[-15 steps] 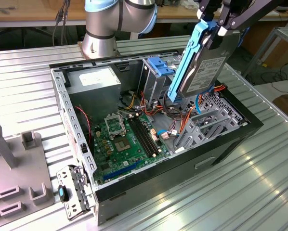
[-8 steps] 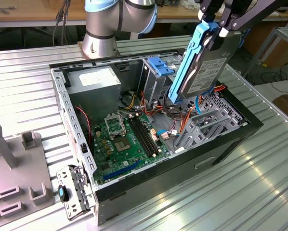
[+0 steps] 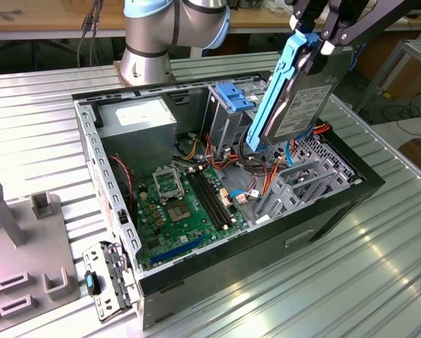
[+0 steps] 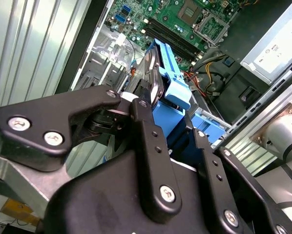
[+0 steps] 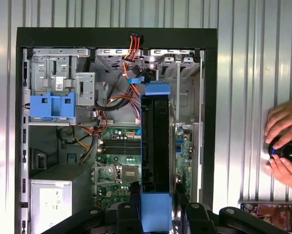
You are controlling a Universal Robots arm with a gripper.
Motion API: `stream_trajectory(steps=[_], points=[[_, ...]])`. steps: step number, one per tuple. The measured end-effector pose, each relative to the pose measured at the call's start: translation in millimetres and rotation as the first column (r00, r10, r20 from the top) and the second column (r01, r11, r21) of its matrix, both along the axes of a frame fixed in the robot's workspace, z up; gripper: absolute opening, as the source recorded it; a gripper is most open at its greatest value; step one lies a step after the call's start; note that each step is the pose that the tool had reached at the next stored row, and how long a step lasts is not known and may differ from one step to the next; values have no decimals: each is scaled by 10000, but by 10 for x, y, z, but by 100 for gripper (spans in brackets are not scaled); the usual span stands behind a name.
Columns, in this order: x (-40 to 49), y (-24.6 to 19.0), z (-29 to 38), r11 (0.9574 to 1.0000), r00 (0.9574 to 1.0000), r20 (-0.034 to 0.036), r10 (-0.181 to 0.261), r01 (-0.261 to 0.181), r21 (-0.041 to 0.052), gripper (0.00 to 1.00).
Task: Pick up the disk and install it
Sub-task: 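Insert the disk into the insertion slot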
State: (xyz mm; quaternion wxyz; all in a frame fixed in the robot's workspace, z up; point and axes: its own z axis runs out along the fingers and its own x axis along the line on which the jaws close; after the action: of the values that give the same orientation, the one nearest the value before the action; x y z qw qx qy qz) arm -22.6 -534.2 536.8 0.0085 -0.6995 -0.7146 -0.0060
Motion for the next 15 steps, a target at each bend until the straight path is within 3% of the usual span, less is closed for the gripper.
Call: stream_trajectory(steps=[11, 12, 13, 15], points=[[9, -83, -10, 10000, 10000, 4, 0, 0, 2, 37], [12, -87, -20, 10000, 10000, 11, 1, -1, 77, 37], [17, -89, -26, 9997, 10000, 14, 0, -1, 234, 37], [29, -91, -36, 9997, 10000, 28, 0, -1, 254, 37]])
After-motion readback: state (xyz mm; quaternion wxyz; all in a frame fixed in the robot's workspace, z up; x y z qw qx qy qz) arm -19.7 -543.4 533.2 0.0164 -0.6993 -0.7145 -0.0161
